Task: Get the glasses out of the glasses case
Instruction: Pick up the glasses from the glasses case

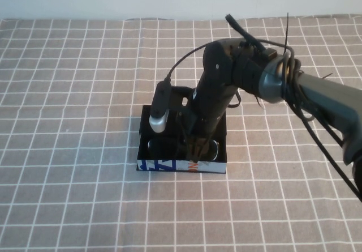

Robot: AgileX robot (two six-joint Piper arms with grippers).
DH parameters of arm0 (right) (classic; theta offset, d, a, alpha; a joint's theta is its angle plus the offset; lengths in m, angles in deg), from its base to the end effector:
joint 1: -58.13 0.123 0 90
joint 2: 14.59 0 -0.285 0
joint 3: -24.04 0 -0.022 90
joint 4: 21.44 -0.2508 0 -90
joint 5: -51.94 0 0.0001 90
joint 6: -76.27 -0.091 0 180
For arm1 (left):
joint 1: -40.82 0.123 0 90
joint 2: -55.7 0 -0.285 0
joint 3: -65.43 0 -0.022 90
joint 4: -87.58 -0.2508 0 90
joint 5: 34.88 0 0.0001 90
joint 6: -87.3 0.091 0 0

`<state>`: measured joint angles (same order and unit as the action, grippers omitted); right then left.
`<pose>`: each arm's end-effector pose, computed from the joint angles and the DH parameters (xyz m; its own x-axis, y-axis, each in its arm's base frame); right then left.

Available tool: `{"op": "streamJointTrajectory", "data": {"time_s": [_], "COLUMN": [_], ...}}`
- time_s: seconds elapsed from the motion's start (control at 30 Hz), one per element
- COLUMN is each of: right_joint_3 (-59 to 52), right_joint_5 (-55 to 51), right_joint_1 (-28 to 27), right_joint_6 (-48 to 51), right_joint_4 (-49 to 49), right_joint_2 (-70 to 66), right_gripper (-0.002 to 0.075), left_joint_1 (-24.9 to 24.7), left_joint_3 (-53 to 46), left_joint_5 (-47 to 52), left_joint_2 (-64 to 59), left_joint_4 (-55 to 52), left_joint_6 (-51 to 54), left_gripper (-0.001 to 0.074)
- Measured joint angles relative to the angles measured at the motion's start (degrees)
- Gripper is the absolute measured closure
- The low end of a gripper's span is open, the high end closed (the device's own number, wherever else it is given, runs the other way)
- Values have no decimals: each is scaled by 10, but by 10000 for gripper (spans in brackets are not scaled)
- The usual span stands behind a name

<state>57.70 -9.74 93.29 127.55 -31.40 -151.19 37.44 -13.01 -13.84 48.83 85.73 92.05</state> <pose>0.3850 0.2882 0.1975 -0.1040 -0.9504 -0.2931 -0.9858 0.1375 -0.0960 0.0525 -0.0020 0.1738 -0.2737 0.1292 -0.9531 0.0792 0.9906 0.1115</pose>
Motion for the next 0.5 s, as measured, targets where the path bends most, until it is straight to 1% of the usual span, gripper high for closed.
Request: {"op": "streamJointTrajectory", "data": {"time_s": [0.13,0.2,0.27,0.37,0.4,0.5], "right_joint_3": [0,0,0,1,3,17], "right_joint_5": [-1,-1,0,-2,-4,-12], "right_joint_1": [0,0,0,0,1,1], "right_joint_6": [0,0,0,0,0,-15], "right_joint_4": [1,1,1,-3,-4,6], "right_joint_2": [-8,-8,-8,0,4,10], "right_gripper": [428,451,508,636,666,673], "left_joint_1": [0,0,0,0,0,0], "left_joint_3": [0,0,0,0,0,0], "left_joint_5": [0,0,0,0,0,0], "left_joint_2": [0,0,0,0,0,0], "left_joint_4": [0,0,0,0,0,0], "left_joint_6": [0,0,0,0,0,0], "left_gripper": [739,739,739,739,739,739]}}
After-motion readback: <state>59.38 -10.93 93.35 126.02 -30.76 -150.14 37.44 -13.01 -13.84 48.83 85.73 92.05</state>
